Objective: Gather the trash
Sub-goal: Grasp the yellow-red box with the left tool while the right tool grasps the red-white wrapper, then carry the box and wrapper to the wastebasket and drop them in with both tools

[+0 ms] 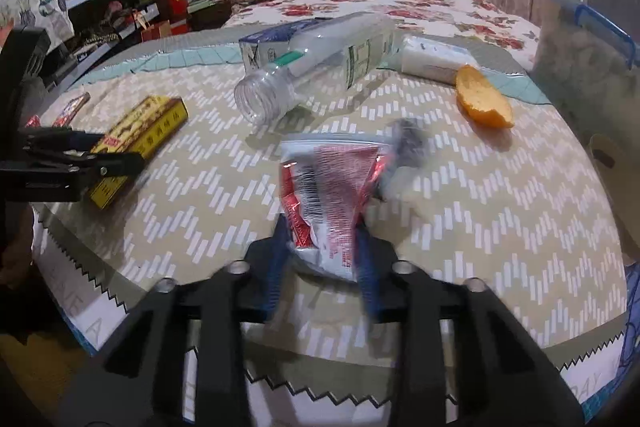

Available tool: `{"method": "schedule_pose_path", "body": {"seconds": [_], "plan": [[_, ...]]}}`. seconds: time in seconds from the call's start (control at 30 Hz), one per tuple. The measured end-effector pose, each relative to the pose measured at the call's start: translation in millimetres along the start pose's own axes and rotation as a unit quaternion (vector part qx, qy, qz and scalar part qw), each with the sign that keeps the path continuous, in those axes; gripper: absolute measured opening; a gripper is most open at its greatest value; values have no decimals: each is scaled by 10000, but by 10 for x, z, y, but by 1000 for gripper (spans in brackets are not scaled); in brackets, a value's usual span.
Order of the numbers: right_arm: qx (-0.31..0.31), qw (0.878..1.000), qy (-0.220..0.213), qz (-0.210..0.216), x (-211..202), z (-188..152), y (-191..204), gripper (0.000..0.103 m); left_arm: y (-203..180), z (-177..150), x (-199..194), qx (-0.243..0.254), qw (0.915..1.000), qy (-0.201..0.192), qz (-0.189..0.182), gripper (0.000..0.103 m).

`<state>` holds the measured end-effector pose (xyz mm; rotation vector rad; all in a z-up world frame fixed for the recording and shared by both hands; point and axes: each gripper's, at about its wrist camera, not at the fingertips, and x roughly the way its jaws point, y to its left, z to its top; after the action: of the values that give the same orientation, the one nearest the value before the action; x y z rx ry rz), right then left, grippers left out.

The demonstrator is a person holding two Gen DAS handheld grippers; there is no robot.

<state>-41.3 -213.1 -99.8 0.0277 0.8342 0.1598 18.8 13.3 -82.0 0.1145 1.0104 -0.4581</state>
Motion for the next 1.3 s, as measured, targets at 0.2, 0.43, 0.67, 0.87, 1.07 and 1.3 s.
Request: {"method": "schedule_pose_path", "body": {"seconds": [0.2, 0.43, 0.67, 0.87, 1.07, 1.3], "plan": [[321, 9991, -247, 109, -144, -14, -166, 28, -61, 9, -154, -93, 9957, -74, -915, 61], [566, 9967, -583, 51, -332, -34, -366, 28, -344, 180, -186, 63, 9889, -112, -1478, 60], [882, 9944, -572, 109, -338, -113, -600, 28, -719, 274, -147, 466, 9870, -27, -1539, 60], [1085, 9919, -629, 174, -362, -138, -757, 28, -864, 282, -149, 644, 9848, 20, -1612, 60], [1188, 9899, -761, 110, -417, -138, -870, 28, -986, 391, -109, 700, 9821, 68, -1750, 60], [1402, 9865, -844, -66, -441, -135, -1122, 28, -1304, 746, 2, 893, 9766, 29, -1957, 60]]}}
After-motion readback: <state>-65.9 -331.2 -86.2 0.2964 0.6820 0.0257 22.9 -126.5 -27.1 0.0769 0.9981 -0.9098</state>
